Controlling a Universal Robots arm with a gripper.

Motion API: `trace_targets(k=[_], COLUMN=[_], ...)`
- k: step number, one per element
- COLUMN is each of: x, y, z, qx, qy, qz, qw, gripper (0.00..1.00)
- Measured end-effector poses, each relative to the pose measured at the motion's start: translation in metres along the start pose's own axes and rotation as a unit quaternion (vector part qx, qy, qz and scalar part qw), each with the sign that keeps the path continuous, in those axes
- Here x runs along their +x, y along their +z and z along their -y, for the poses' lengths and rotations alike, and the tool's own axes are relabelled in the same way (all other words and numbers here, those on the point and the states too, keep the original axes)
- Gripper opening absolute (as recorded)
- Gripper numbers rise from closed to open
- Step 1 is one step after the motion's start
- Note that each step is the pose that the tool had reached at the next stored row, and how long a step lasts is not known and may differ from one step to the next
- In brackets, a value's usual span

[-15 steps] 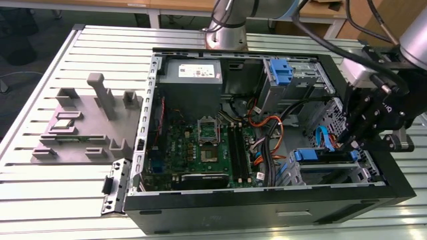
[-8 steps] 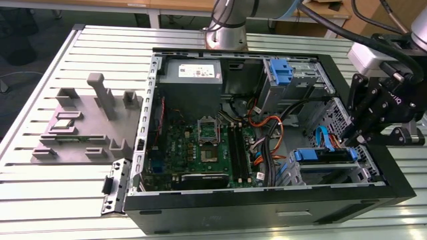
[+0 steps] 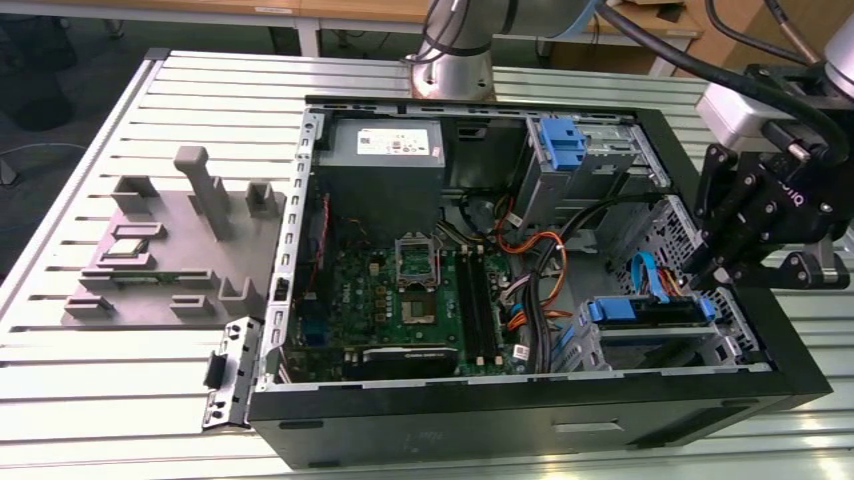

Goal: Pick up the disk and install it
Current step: 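Insert the second disk wire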

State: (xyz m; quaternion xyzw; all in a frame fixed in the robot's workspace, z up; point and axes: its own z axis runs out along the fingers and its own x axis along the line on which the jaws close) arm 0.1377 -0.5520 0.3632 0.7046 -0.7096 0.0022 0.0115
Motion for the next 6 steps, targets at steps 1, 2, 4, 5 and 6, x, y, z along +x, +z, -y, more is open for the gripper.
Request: trace_targets(k=[1,2,4,5,6], x=[0.0,0.0,0.0,0.0,0.0], y=[-0.0002,-0.0002,-0.0005,-0.0005,-0.0005], z=[0.0,0.0,0.0,0.0,0.0], qx=[0.0,0.0,0.0,0.0,0.0], qy=[0.0,0.0,0.0,0.0,0.0], qz=[0.0,0.0,0.0,0.0001,0.0001], qw=[1.0,1.0,1.0,1.0,1.0], gripper=[0.24,0.24,0.24,0.24,0.24])
